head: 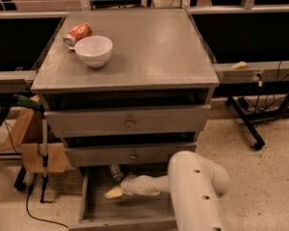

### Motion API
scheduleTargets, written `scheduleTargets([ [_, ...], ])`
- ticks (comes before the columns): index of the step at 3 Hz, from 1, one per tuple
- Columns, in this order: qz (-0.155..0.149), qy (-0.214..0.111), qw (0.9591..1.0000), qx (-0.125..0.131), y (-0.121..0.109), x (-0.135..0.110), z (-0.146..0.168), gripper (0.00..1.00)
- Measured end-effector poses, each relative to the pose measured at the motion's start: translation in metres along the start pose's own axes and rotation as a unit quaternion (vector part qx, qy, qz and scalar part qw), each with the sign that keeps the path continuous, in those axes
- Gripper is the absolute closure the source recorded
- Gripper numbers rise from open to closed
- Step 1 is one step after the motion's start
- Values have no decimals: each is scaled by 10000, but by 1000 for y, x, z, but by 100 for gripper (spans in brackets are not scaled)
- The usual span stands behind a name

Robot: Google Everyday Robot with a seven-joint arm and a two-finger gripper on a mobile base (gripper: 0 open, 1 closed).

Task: Pick blue plastic bottle from bottom drawer and place on counter

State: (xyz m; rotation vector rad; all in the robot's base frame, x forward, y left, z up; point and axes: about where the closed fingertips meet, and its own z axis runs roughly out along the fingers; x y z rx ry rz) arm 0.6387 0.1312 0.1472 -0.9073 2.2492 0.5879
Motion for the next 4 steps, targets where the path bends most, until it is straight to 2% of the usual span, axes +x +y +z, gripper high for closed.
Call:
scheduleTargets([
  [1,-185,-254,9994,-138,-22,21,-5,0],
  [2,-265,-593,9971,-394,-15,14,1,0],
  [4,-476,-1220,9895,-607,13,-19,9,0],
])
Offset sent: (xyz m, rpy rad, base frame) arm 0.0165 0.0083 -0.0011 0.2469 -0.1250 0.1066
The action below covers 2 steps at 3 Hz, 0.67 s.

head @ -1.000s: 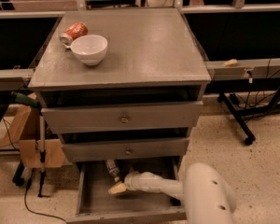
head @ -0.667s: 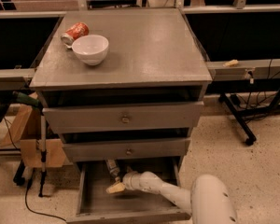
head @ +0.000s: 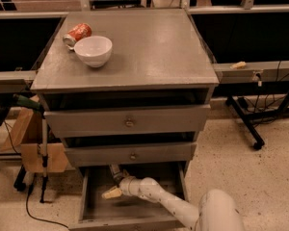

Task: Pick blue plastic bottle from bottom drawer and place on counter

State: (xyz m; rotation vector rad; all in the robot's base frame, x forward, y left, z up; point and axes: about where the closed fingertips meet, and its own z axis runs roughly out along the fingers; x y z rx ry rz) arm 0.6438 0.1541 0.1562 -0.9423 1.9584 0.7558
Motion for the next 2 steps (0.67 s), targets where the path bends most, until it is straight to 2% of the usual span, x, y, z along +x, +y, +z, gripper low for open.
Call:
scheduleTargets([
  [1,-53,-54,9999,113,0,-1,10,0],
  [2,-77,-11,9992,390,-7,1,17,0],
])
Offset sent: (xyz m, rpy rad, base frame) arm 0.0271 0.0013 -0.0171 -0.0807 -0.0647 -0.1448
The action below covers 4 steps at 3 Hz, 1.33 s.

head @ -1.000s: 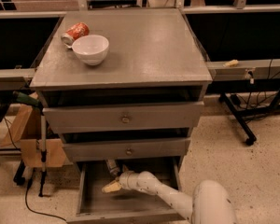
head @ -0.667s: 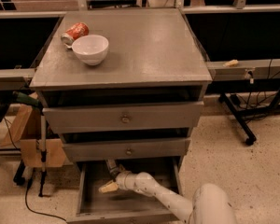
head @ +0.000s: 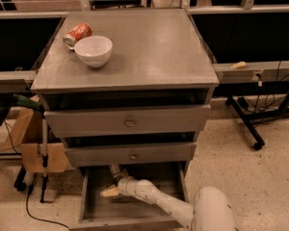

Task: Pick blue plastic bottle from bottom drawer and place on counter

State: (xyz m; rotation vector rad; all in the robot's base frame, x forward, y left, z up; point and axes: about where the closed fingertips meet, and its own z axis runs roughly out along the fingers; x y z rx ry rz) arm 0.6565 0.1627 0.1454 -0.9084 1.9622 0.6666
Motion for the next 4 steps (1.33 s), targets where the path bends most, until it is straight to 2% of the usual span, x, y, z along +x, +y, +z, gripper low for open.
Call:
scheduleTargets([
  [1,-2,98,9992,376,-10,3,7,0],
  [2,23,202,9967,787,-23,7,10,0],
  [3,28,292,9939,1062,-29,8,11,17],
  [4,35,339,9920,1215,-31,6,11,40],
])
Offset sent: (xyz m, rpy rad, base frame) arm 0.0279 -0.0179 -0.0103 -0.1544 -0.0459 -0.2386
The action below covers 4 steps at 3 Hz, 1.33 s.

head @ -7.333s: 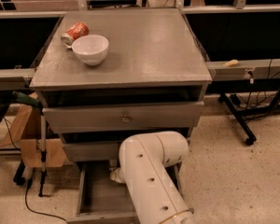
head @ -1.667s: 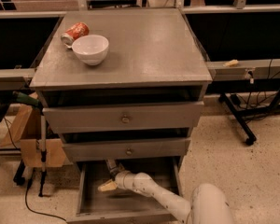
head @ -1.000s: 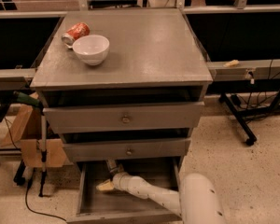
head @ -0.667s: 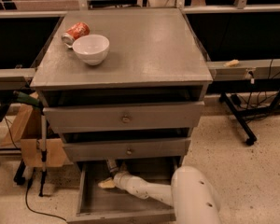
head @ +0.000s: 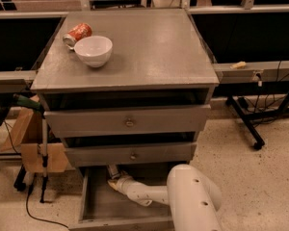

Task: Pick blue plastic bottle from bottom drawer and place on counter

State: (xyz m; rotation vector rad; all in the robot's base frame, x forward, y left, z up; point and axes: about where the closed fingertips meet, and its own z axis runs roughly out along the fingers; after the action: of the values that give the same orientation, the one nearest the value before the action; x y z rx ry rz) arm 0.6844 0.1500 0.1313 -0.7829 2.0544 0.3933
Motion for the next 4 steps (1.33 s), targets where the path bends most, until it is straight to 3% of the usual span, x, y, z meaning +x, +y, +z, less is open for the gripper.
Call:
scheduleTargets([
  [2,53,226,9997,-24,1,0,0,86],
  [3,49,436,9990,-23,-1,3,-12,100],
  [4,-48,577,9983,21,-3,4,-35,100],
])
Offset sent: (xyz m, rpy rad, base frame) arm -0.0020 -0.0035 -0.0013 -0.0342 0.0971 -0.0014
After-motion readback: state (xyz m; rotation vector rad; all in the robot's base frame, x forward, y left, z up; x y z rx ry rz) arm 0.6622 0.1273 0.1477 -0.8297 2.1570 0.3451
